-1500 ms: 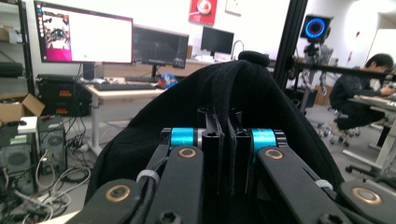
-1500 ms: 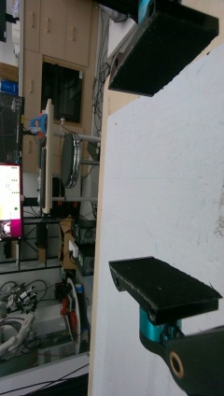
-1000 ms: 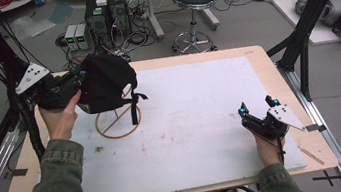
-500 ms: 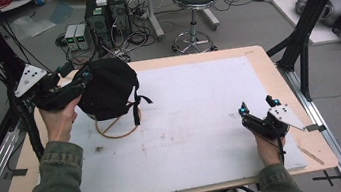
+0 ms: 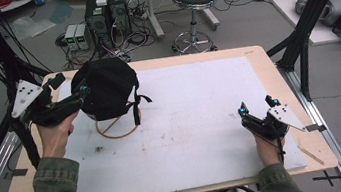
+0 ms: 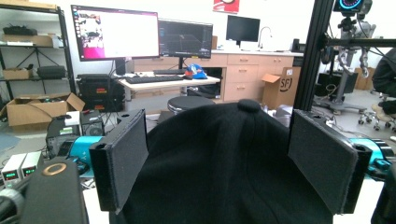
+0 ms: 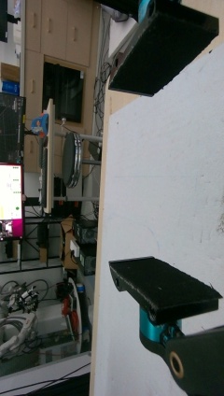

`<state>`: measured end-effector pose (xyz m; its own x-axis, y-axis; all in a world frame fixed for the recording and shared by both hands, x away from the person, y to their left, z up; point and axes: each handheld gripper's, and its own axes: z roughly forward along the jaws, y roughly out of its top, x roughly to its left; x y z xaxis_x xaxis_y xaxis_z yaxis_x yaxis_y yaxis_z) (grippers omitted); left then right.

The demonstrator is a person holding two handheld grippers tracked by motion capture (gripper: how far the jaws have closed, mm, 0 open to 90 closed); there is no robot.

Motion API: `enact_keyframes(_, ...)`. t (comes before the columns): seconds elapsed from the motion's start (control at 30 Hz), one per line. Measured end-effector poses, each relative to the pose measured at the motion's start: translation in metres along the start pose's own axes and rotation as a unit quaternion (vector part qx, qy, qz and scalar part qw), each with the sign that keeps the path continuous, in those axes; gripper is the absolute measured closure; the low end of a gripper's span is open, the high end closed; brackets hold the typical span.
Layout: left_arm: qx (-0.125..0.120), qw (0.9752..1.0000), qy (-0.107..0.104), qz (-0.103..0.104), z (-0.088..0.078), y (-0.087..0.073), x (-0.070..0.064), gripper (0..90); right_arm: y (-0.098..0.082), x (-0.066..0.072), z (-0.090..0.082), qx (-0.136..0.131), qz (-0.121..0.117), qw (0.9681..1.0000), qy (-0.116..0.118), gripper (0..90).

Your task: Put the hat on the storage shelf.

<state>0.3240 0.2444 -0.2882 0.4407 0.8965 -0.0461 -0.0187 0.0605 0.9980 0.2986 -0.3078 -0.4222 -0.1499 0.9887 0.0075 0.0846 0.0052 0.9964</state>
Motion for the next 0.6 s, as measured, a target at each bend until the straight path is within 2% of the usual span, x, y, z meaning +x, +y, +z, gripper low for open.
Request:
enact_keyframes(0.1, 0.000, 1.0000, -0.001, -0.009, -0.004, -0.002, 0.001, 20.4, 0.000, 0.000, 0.000, 0.000, -0.003, 1.0000, 0.000, 11.1)
enact_keyframes(0.37, 0.009, 0.9999, 0.010, -0.001, -0.014, -0.001, 0.001, 18.6, 0.000, 0.000, 0.000, 0.001, -0.002, 1.0000, -0.001, 11.1)
enact_keyframes(0.6, 0.021, 0.9994, 0.027, -0.004, -0.027, -0.015, 0.005, 16.1, 0.001, 0.001, 0.000, -0.001, -0.008, 1.0000, -0.001, 11.1)
